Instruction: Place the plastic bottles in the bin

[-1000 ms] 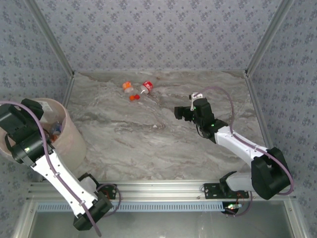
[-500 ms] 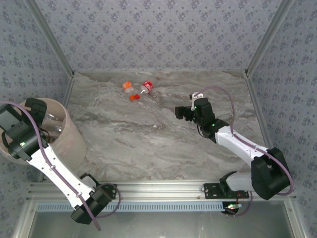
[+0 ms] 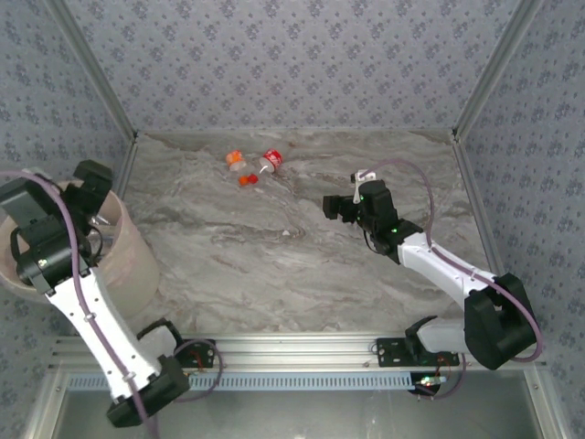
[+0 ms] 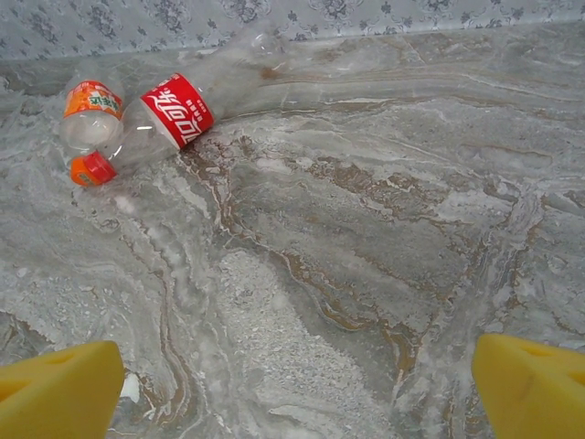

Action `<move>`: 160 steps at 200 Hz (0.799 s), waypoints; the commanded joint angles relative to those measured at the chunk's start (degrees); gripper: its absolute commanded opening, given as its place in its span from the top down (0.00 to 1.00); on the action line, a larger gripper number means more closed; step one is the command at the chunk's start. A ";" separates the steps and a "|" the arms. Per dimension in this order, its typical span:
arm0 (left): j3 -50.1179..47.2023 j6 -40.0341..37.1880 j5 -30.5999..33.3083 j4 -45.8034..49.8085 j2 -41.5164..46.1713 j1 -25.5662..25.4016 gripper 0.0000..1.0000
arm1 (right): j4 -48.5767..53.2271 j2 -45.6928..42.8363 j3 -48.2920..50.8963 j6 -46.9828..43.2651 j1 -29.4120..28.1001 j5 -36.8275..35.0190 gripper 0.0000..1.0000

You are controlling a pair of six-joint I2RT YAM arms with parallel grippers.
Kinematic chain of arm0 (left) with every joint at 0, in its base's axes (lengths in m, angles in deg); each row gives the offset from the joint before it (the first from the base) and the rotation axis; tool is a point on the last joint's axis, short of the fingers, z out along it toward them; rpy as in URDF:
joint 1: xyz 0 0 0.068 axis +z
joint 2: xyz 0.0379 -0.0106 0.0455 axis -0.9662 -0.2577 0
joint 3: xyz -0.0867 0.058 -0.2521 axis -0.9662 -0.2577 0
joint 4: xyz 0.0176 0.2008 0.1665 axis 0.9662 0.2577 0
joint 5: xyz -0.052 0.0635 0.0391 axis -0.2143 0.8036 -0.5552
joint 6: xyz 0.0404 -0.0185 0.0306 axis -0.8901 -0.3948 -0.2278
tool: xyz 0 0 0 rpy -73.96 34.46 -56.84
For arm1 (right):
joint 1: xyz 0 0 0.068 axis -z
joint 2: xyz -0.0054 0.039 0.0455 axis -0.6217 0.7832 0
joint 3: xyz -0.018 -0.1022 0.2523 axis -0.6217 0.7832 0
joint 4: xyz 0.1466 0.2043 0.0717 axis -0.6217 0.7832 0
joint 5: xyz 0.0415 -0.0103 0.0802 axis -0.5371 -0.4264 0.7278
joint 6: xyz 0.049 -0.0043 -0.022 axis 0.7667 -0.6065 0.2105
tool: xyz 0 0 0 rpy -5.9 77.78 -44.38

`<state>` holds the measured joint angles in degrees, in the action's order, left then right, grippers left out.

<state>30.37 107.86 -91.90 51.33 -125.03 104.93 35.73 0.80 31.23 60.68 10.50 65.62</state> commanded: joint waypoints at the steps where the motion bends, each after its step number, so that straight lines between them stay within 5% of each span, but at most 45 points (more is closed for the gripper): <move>1: 2.02 0.44 7.41 -3.28 -0.66 -10.93 0.02 | -0.82 -0.52 0.43 3.95 0.61 1.10 0.00; 48: 5.73 -3.91 29.61 -6.66 -10.76 -41.70 0.02 | -0.53 -2.19 0.68 9.91 2.46 2.22 0.00; 67: 8.29 -6.08 35.56 -8.22 -17.49 -49.71 0.02 | -0.12 -3.60 1.23 10.58 3.07 2.89 0.00; 96: 9.81 -4.23 36.19 -12.26 -27.59 -52.78 0.02 | 2.25 -6.01 2.24 10.61 3.93 2.26 0.00; 160: 21.47 -3.15 37.57 -12.28 -53.92 -51.05 0.02 | 9.01 -12.89 3.57 8.52 4.82 0.46 0.00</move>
<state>46.17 104.40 -55.14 39.53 -172.42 52.50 41.07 -8.91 33.64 69.75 14.87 67.43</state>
